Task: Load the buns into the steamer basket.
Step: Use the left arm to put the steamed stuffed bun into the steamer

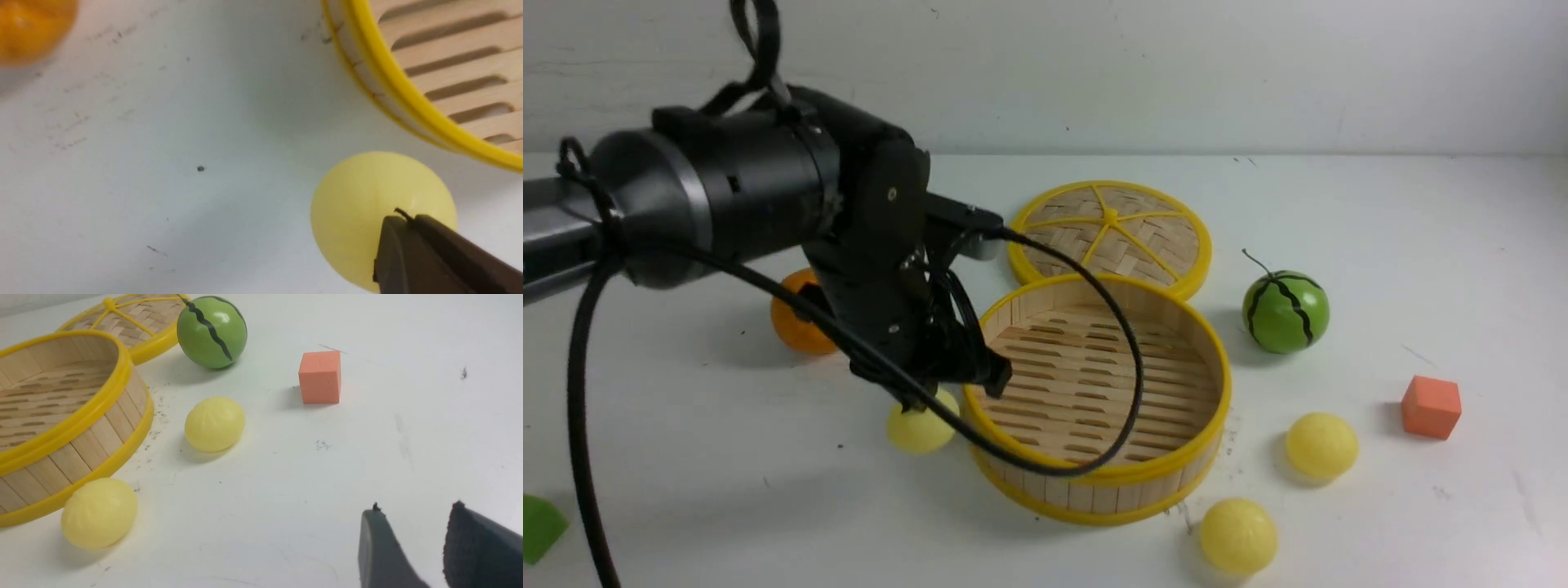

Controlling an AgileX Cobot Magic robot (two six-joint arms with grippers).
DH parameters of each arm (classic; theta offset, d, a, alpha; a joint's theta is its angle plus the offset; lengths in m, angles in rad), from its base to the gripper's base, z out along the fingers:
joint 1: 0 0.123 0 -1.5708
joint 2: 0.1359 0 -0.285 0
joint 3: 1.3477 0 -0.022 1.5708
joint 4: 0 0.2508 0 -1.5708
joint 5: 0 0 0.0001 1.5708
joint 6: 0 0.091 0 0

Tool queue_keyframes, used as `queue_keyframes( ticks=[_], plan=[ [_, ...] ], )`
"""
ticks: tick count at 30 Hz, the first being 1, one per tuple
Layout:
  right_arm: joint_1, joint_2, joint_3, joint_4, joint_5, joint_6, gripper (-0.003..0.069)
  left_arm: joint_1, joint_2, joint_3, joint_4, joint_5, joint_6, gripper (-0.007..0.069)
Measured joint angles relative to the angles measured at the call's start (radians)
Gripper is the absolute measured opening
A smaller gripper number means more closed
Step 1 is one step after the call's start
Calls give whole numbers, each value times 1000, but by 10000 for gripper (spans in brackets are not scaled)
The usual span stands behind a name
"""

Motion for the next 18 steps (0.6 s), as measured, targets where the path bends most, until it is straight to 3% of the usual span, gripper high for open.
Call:
queue_keyframes(
  ticks=[11, 18],
  plan=[
    [0, 0, 0, 0, 0, 0, 241, 0, -9, -54, -20, 32, 7, -13],
    [0, 0, 0, 0, 0, 0, 241, 0, 64, -242, -110, 21, 102, -13]
  ],
)
